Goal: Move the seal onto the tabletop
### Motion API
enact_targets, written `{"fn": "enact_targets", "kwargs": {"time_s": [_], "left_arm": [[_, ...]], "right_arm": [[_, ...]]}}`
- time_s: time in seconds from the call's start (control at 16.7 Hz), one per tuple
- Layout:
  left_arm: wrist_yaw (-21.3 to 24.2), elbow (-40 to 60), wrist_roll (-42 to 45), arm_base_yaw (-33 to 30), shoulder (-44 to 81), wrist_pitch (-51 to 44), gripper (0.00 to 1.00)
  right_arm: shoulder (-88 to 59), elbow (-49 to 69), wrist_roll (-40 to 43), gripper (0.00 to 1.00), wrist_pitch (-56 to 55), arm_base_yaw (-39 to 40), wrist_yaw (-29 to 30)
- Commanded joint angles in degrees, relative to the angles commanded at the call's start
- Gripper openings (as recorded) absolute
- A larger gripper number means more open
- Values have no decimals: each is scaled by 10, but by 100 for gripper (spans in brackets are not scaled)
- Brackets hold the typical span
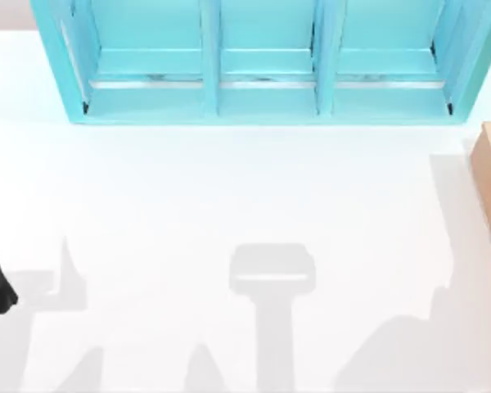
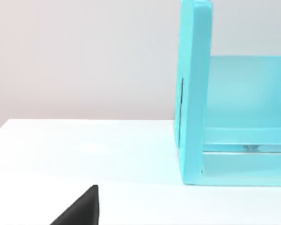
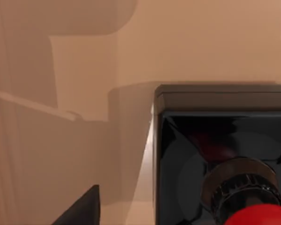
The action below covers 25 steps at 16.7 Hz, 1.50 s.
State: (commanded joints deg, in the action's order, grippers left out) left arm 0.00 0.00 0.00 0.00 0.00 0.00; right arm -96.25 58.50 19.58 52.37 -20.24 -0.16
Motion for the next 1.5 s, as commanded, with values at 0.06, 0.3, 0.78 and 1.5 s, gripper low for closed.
{"fn": "enact_targets", "kwargs": {"time_s": [0.06,0.3,0.78,1.5], "left_arm": [[0,0,0,0,0,0,100],[0,0,0,0,0,0,100],[0,0,0,0,0,0,100],[0,0,0,0,0,0,100]], "right_arm": [[0,0,0,85,0,0,0],[0,0,0,55,0,0,0],[0,0,0,0,0,0,0],[4,40,-38,0,42,38,1]]}}
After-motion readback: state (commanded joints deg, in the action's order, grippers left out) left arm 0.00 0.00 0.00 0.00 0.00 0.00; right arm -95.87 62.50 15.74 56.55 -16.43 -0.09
